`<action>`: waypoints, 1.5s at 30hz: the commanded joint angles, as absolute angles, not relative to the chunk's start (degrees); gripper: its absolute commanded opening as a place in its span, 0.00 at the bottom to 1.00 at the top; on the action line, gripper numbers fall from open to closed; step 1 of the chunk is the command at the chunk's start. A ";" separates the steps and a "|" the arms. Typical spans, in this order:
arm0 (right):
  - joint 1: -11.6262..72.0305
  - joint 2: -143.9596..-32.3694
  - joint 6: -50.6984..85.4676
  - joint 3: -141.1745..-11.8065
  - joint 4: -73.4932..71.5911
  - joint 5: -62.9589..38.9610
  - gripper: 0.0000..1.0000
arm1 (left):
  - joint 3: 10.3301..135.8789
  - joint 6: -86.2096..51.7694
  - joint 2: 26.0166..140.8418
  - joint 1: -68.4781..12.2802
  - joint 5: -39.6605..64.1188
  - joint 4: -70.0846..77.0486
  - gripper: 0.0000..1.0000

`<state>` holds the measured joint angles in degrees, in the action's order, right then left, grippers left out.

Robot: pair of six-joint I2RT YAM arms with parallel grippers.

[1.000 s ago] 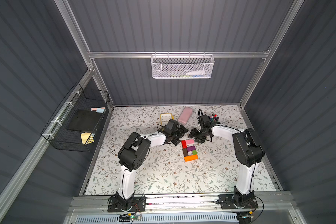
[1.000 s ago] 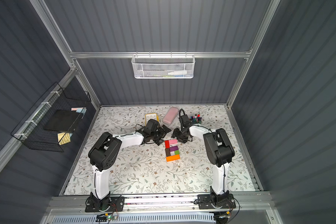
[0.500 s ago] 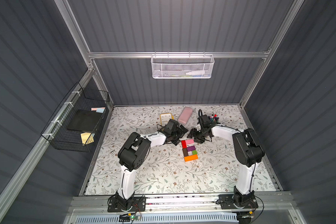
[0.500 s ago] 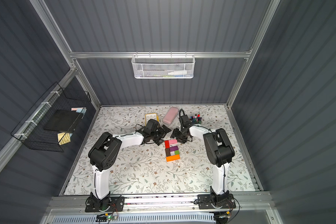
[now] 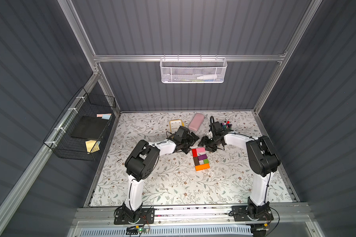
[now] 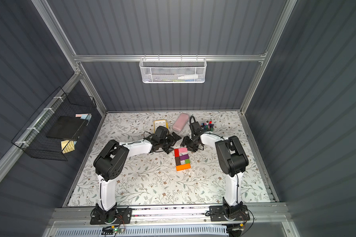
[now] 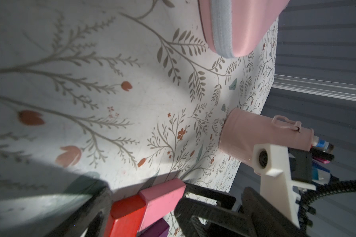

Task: Assemble the number 6 with building blocks
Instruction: Adjust the building block at the center of the board, then reset both arms

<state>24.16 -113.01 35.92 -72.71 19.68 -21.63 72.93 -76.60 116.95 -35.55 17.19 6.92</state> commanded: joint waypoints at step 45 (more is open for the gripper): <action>28.64 -47.25 17.35 -35.05 -5.33 37.31 0.99 | 48.07 -31.37 58.94 -28.44 -39.74 -11.29 0.99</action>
